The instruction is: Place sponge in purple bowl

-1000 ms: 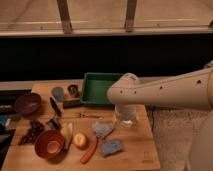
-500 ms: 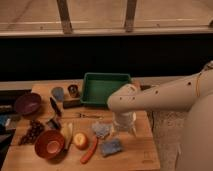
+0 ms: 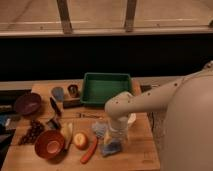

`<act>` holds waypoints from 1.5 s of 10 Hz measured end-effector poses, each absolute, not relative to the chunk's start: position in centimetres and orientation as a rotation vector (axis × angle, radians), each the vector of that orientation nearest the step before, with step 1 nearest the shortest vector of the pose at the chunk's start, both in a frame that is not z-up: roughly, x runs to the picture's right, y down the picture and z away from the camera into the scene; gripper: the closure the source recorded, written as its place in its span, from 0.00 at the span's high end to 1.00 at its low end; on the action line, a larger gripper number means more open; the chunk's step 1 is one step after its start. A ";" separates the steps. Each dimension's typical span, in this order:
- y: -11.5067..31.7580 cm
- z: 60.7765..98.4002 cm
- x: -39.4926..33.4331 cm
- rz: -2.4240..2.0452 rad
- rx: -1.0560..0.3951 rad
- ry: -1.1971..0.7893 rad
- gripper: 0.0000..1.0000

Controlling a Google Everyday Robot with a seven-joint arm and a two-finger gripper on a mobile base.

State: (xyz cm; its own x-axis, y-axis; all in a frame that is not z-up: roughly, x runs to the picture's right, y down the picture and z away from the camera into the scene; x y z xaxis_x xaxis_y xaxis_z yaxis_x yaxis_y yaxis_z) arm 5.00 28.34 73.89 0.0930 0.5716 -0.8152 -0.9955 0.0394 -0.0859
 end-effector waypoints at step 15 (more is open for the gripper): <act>29.2 76.8 5.9 1.370 -0.813 0.677 0.00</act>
